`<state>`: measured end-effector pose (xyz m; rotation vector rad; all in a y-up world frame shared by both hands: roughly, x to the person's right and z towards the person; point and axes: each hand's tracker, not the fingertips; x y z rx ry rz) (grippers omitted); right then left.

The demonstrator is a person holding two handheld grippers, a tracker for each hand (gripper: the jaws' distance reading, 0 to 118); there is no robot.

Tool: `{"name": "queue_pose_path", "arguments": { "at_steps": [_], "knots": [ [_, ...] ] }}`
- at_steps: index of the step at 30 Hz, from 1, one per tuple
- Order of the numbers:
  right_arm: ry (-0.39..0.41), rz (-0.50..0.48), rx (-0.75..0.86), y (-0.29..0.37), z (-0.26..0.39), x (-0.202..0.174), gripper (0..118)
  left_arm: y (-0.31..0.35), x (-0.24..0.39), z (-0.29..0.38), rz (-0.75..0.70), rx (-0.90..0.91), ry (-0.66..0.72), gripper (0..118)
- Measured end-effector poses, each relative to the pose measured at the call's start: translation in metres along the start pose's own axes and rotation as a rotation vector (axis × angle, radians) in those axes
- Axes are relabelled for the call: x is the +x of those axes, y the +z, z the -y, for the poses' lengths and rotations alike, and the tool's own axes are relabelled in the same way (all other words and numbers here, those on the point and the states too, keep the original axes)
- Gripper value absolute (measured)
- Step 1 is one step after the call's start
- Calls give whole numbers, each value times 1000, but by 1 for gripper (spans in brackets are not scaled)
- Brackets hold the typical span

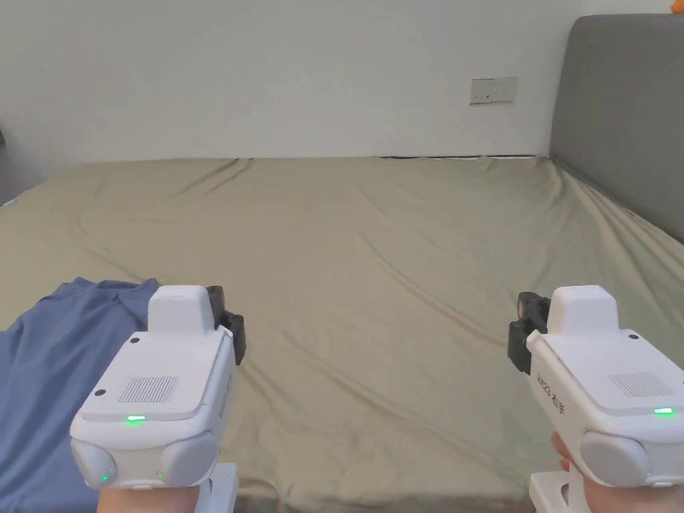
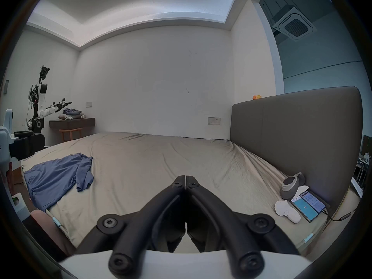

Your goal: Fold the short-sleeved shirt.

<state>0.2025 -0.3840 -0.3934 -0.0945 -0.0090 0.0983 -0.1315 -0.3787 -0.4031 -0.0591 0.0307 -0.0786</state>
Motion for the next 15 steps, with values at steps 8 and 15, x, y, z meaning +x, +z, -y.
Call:
{"name": "queue_pose_path", "arguments": {
  "at_steps": [8,15],
  "knots": [
    [-10,-168,-24,-23,-26,-49,0,16,-52,-26,-135,-31,9,0],
    [-35,-438,2,-64,-59,-152,0,55,-145,-43,-413,-23,3,0]
  ]
}}
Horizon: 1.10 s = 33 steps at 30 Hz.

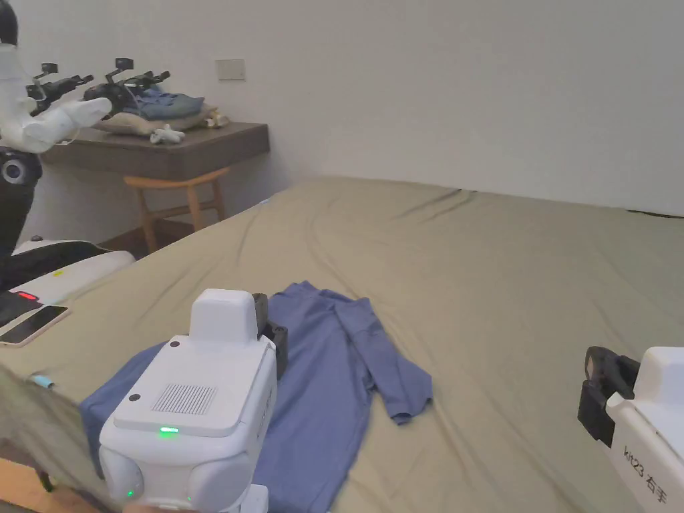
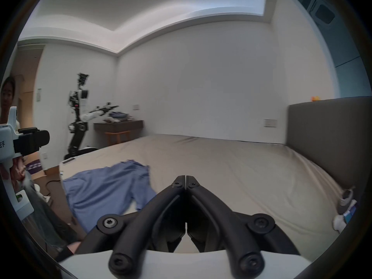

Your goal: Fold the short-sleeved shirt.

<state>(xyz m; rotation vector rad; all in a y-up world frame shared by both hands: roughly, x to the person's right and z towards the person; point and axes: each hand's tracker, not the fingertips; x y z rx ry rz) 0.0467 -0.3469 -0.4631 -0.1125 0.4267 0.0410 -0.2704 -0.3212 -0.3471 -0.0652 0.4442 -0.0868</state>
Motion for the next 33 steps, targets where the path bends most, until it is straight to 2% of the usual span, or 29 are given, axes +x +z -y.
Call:
{"name": "queue_pose_path", "arguments": {
  "at_steps": [3,6,8,13,16,19,20,25,26,27,28,29,30,33],
  "knots": [
    [27,-103,18,-22,-8,-35,0,7,-38,6,-104,-31,45,0],
    [77,-169,51,-33,-11,-60,0,8,-59,18,-166,-61,-1,0],
    [114,-178,79,-38,-12,-71,0,4,-65,22,-164,-72,1,0],
    [102,-194,34,-60,-5,-76,0,-29,-64,26,-107,-121,15,0],
    [56,-193,-18,-81,5,-64,0,-78,-45,30,-11,-169,-3,0],
    [-63,-181,-135,-100,21,-45,0,-147,-25,38,76,-259,19,0],
    [-30,-167,-107,-105,23,-39,0,-181,-18,45,80,-296,37,0],
    [4,-101,-151,-129,46,-5,0,-319,11,81,175,-507,53,0],
    [4,-86,-163,-135,51,3,0,-344,18,91,198,-561,36,7],
    [-1,-73,-181,-140,57,11,0,-369,22,103,160,-587,33,28],
    [-4,-63,-200,-144,62,15,0,-385,27,112,122,-606,12,74],
    [-7,-55,-214,-148,68,22,0,-404,30,122,98,-641,4,105],
    [-11,-49,-230,-151,73,28,0,-422,32,132,92,-683,30,118],
    [-19,-35,-269,-158,89,40,0,-443,35,147,156,-729,125,116]
  ]
}}
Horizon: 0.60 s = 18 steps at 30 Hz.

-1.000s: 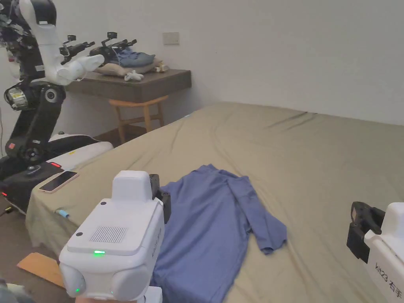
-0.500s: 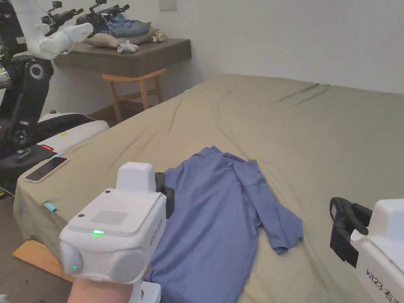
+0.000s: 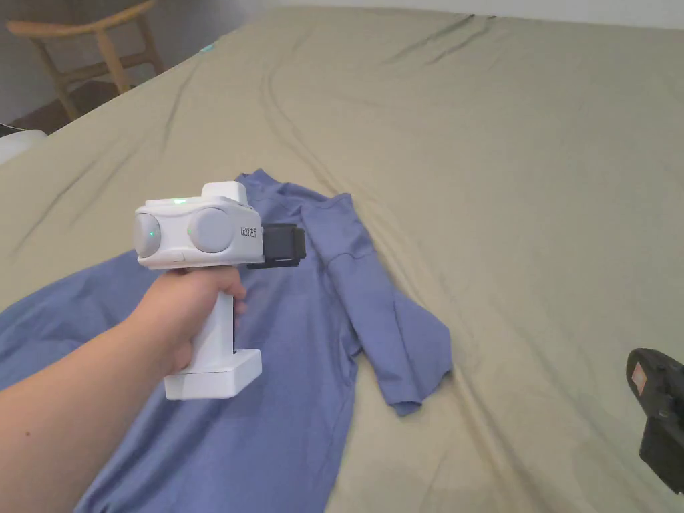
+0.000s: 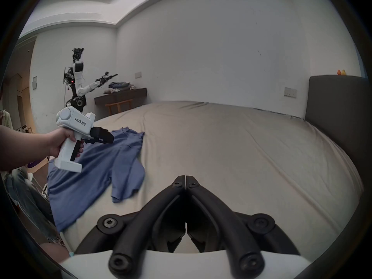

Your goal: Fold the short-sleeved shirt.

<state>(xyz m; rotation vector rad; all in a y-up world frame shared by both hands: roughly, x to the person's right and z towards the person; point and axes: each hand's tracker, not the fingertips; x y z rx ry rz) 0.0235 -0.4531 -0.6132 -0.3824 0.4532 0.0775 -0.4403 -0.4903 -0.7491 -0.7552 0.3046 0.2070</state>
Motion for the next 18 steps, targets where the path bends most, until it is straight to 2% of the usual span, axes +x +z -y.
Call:
{"name": "queue_pose_path", "arguments": {
  "at_steps": [3,5,8,12,13,14,15,17,18],
  "knots": [
    [-25,5,-28,-8,10,10,0,-17,7,5,23,-48,-21,116],
    [-41,6,-36,-10,15,14,0,-32,13,8,-17,-93,-21,116],
    [-53,4,-42,-10,20,18,0,-32,22,9,30,-57,53,117],
    [-41,1,-43,-7,22,20,0,-37,42,16,-90,-75,-71,115],
    [-36,4,-41,-5,23,21,0,-33,44,17,-78,-64,-54,111],
    [-36,6,-40,-3,24,23,0,-33,45,14,-78,-58,-66,103],
    [-41,9,-40,-3,24,25,0,-29,46,14,-80,-40,-88,88],
    [-62,14,-41,0,24,27,0,-17,51,16,-73,-7,-131,34],
    [-72,14,-40,2,23,28,0,-17,52,16,-87,-1,-140,2]
  ]
}}
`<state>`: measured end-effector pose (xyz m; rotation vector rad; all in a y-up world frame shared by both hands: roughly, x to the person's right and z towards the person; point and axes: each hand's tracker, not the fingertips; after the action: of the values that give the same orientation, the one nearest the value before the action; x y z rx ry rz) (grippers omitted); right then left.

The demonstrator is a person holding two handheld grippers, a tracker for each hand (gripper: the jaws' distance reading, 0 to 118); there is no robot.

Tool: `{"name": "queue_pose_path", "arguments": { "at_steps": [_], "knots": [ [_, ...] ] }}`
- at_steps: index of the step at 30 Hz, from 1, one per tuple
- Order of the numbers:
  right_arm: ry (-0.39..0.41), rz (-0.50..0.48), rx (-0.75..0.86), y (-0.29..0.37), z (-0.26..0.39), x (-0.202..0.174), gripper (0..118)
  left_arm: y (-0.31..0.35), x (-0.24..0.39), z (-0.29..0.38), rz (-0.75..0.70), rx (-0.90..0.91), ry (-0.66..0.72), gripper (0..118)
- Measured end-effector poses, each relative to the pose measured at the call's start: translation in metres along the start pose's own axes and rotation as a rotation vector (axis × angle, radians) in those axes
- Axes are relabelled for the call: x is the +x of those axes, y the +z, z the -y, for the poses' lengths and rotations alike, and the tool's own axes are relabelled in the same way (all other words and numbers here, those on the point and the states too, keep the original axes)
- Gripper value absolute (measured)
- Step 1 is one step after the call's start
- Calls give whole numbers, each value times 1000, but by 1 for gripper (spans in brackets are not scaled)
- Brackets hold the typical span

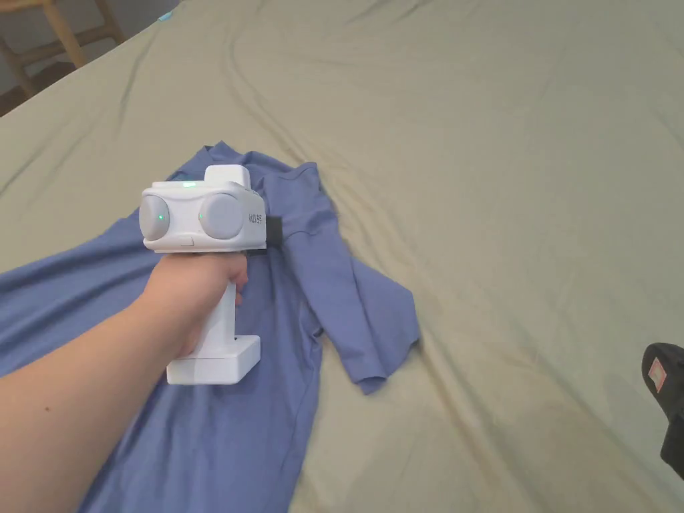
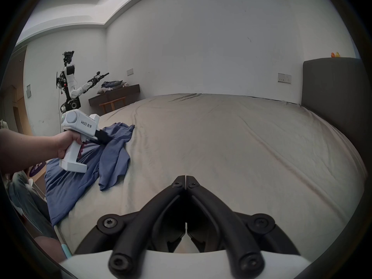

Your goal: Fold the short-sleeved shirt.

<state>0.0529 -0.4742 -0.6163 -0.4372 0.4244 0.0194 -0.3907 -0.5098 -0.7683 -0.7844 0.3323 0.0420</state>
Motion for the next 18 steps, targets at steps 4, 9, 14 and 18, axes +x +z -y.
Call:
{"name": "queue_pose_path", "arguments": {
  "at_steps": [4,9,14,18],
  "knots": [
    [-3,3,22,15,-7,-1,0,12,-7,11,11,-5,-23,2],
    [30,13,73,45,-22,-1,0,66,-17,0,85,101,20,2],
    [23,24,134,84,-43,-4,0,152,-13,-22,156,261,2,2],
    [35,17,207,128,-62,0,0,219,2,-49,230,378,7,2]
  ]
}}
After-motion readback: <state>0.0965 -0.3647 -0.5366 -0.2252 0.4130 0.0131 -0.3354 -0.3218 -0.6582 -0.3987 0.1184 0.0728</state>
